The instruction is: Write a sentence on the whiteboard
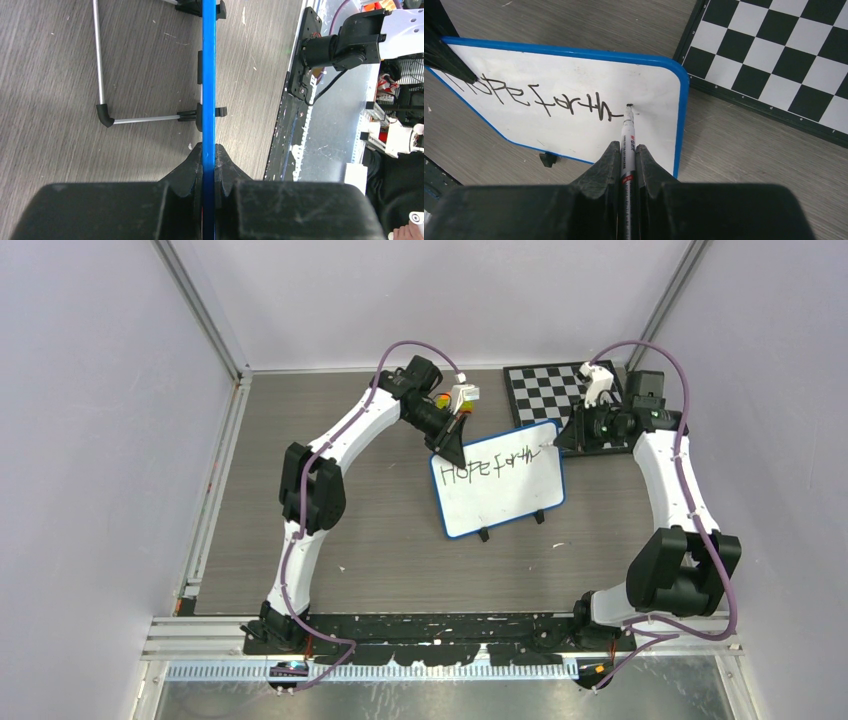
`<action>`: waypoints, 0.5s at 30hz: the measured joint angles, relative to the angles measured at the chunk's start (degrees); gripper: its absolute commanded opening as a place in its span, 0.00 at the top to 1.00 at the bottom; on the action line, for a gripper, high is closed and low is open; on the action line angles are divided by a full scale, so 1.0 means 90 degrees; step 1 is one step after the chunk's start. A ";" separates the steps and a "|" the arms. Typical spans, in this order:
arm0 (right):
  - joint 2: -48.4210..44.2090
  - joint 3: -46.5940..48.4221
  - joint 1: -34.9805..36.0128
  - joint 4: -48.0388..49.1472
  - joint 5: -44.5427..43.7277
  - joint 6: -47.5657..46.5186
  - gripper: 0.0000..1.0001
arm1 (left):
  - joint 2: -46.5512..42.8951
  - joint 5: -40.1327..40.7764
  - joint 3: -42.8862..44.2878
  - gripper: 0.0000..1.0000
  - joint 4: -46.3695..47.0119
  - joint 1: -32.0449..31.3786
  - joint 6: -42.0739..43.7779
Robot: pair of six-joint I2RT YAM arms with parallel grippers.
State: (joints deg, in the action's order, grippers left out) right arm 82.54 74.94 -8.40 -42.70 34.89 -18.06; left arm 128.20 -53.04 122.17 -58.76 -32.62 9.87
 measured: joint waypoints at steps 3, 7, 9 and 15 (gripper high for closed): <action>0.0012 0.0000 0.0058 -0.0007 0.0015 0.0017 1.00 | 0.0019 0.0000 0.0032 1.00 -0.0007 0.0002 -0.0007; 0.0012 -0.0002 0.0138 -0.0012 0.0024 0.0019 1.00 | 0.0024 0.0002 0.0032 1.00 -0.0005 0.0002 -0.0024; 0.0012 -0.0005 0.0148 -0.0015 0.0024 0.0019 1.00 | 0.0024 0.0002 0.0032 1.00 -0.0005 0.0002 -0.0024; 0.0012 -0.0153 0.0148 -0.0024 0.0039 0.0012 1.00 | 0.0024 0.0007 0.0032 1.00 -0.0002 0.0002 -0.0027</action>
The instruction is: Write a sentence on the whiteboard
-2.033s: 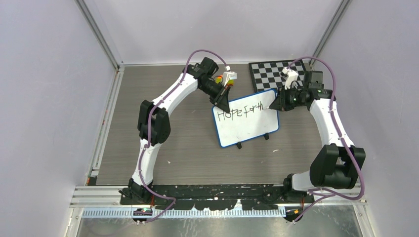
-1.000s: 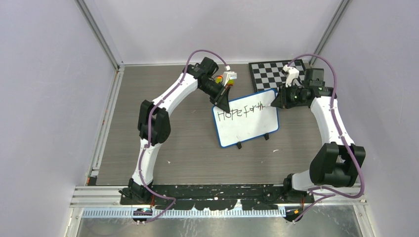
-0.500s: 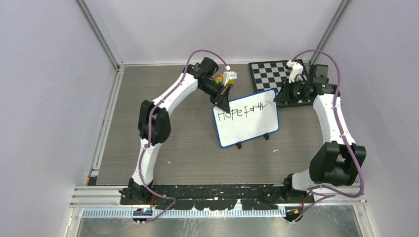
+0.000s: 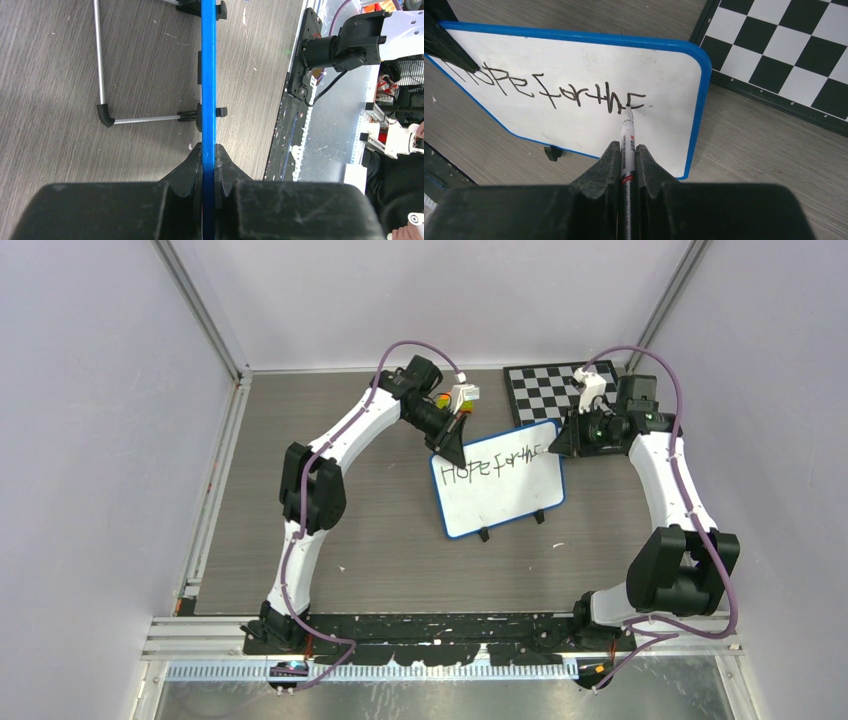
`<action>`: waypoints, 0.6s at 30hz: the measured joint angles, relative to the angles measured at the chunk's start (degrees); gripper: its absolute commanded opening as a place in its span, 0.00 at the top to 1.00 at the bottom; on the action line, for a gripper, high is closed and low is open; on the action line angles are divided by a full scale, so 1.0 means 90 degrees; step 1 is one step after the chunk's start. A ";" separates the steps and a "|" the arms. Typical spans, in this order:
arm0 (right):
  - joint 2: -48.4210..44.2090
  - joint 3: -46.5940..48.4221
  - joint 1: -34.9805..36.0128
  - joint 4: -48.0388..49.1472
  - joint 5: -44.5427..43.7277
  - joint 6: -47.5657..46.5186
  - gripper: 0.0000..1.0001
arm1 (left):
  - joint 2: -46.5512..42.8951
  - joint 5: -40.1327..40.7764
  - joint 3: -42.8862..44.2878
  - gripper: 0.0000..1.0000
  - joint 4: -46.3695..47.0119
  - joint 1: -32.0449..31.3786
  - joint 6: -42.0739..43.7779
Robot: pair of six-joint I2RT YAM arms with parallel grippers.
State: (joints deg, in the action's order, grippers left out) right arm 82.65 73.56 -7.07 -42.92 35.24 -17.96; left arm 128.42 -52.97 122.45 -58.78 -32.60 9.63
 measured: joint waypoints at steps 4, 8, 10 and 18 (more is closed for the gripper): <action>0.0000 -0.0148 0.0000 -0.0061 -0.0005 -0.0039 1.00 | 0.0000 0.0002 0.0000 1.00 0.0000 0.0000 -0.0015; -0.0005 -0.0231 -0.0002 -0.0114 -0.0051 -0.0100 1.00 | 0.0002 0.0005 0.0000 1.00 0.0000 0.0000 -0.0017; -0.0005 -0.0236 -0.0029 -0.0153 -0.0087 -0.0141 1.00 | 0.0002 0.0002 0.0000 1.00 0.0002 0.0000 -0.0017; -0.0005 -0.0187 -0.0233 -0.0243 -0.0304 -0.0243 1.00 | 0.0002 -0.0007 0.0000 1.00 0.0000 0.0000 -0.0015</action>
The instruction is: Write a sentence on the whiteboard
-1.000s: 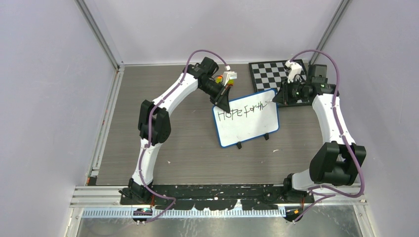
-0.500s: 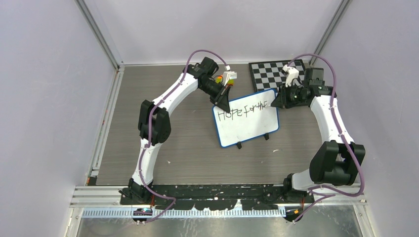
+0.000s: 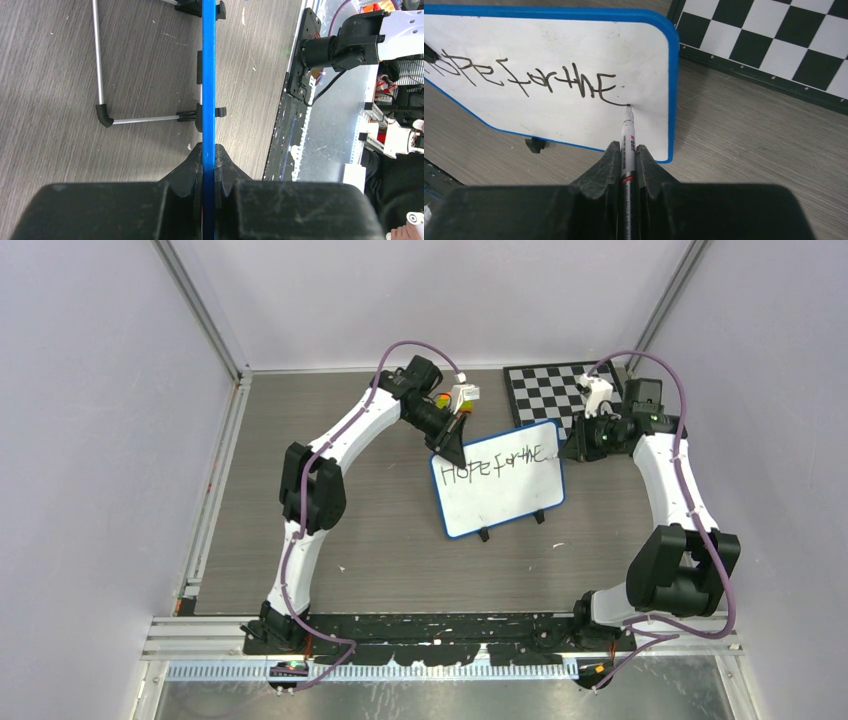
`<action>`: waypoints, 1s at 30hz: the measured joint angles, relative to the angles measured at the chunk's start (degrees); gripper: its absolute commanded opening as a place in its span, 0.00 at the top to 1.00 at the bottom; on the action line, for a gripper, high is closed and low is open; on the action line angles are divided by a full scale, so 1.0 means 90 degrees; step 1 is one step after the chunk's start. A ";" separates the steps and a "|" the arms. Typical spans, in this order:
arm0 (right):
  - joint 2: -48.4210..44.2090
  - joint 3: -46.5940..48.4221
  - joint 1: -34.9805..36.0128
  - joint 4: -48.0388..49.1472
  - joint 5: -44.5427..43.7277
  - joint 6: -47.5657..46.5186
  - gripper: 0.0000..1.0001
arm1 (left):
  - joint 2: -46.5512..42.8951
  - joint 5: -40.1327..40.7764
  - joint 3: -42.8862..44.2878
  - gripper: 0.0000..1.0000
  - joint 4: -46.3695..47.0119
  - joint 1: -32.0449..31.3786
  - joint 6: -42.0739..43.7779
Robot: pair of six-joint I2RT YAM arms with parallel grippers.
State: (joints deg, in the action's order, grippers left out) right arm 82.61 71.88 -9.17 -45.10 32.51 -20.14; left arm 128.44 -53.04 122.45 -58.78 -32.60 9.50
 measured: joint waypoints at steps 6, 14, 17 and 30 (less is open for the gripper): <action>0.0005 0.0267 -0.0024 -0.0027 -0.0027 -0.0010 1.00 | 0.0000 -0.0012 0.0000 0.93 0.0000 0.0000 0.0000; -0.0070 0.0505 0.0056 -0.0461 0.0432 -0.0107 1.00 | 0.0039 0.0032 0.0036 0.50 -0.0032 -0.0092 0.0015; -0.0248 0.0508 0.0294 -0.0697 0.0573 -0.0109 1.00 | 0.0036 0.0056 0.0085 0.41 -0.0034 -0.0097 0.0007; -0.1139 -0.0092 0.2212 -0.0619 0.0619 0.0573 1.00 | -0.1598 -0.0078 -0.1770 0.35 0.0612 0.1022 -0.0233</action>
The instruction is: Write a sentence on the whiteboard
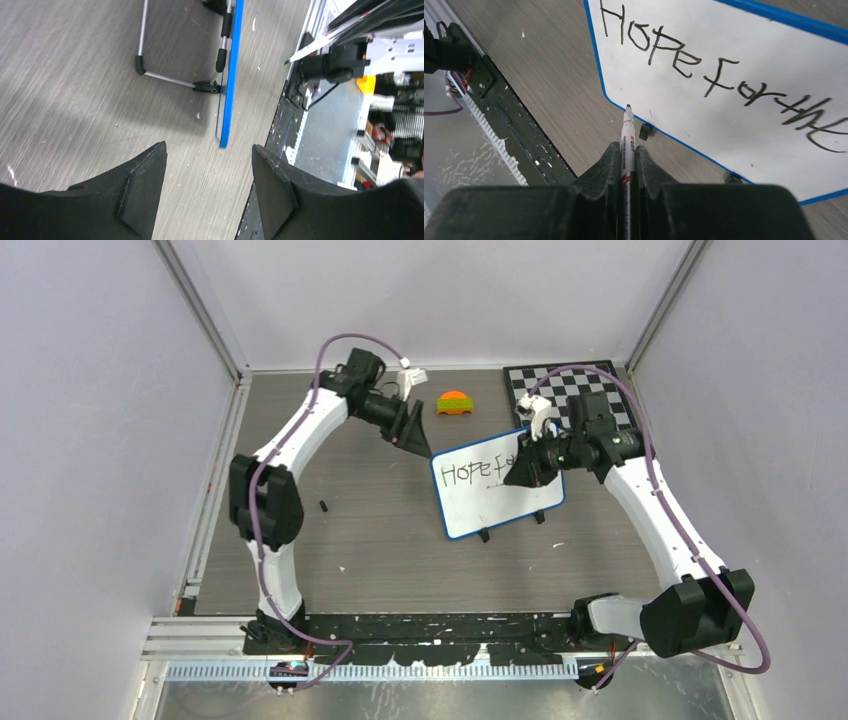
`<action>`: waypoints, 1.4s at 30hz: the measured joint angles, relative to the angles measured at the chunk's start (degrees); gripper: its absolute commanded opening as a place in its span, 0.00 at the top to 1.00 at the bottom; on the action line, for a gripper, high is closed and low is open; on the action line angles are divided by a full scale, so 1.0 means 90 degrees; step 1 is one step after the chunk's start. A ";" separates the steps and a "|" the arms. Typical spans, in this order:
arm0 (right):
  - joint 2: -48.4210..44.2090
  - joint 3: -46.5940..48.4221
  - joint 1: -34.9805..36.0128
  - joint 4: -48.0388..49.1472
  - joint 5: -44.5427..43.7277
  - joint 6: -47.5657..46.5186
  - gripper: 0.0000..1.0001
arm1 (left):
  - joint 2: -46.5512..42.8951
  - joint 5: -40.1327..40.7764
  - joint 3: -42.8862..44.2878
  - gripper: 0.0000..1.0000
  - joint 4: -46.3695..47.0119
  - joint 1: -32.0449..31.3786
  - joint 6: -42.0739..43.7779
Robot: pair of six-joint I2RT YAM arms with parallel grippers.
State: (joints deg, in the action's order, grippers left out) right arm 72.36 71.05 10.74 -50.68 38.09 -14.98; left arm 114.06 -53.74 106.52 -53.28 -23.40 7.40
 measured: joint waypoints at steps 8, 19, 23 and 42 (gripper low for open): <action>0.0002 -0.0862 0.0678 0.0605 -0.0233 0.0597 1.00 | -0.1168 -0.0226 -0.1936 0.35 0.0993 0.0590 -0.0304; 0.0002 -0.1336 0.1132 0.1396 -0.0350 0.1044 1.00 | -0.1343 -0.0554 -0.3497 0.35 0.2509 0.0559 -0.0814; 0.0002 -0.1365 0.1231 0.1520 -0.0374 0.1081 1.00 | -0.1428 -0.0602 -0.3852 0.35 0.3041 0.0520 -0.1093; -0.0238 -0.1889 0.1668 0.2159 -0.1321 0.0787 1.00 | -0.1132 -0.0304 -0.3024 0.40 0.3674 -0.0347 -0.1421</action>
State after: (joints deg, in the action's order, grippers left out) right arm 70.22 54.04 25.76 -31.24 26.20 -7.90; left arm 103.88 -56.47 79.31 -20.21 -26.52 -5.39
